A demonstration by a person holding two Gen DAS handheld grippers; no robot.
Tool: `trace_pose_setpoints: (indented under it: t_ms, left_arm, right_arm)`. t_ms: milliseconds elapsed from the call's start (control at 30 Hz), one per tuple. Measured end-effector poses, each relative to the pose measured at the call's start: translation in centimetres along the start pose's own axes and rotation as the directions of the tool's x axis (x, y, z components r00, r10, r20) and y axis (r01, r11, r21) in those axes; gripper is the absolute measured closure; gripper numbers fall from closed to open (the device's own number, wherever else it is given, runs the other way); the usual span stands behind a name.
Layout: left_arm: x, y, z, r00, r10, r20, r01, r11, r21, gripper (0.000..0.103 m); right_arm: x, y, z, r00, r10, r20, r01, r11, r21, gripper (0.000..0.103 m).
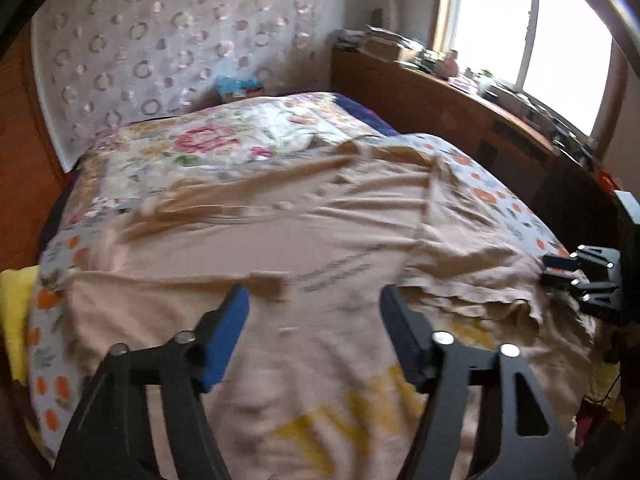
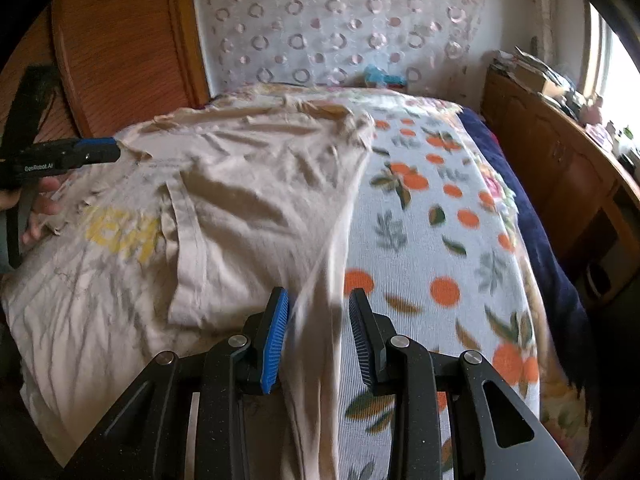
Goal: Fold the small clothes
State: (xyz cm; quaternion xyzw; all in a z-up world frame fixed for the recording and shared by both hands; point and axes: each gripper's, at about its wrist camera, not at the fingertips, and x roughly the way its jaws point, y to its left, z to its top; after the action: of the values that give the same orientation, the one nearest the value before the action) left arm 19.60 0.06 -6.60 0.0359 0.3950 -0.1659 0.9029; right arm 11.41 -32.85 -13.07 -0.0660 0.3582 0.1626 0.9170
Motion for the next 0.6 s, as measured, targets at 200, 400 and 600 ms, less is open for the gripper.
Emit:
trace_pose_setpoints:
  t_ms: [200,400,600]
  left_arm:
    - [-0.3,7.2,-0.5,0.991,0.131,-0.038,-0.134,0.988,-0.076,0.028]
    - [0.3,13.2,-1.7,0.979,0.187,-0.08,-0.199,0.961,-0.193,0.028]
    - [1.8,16.4,-1.7,0.971,0.212,-0.106,-0.231,0.949,-0.215,0.028]
  right_arm:
    - [3.9,-1.7,4.8,1.0,0.014,-0.013,-0.014,1.0,-0.012,0.053]
    - [9.0,-3.6,8.3,0.998,-0.008,-0.058,0.007,1.0,-0.006,0.053]
    - [12.6,-4.6,11.8,0.997,0.015,-0.079,-0.015,1.0,0.0,0.053]
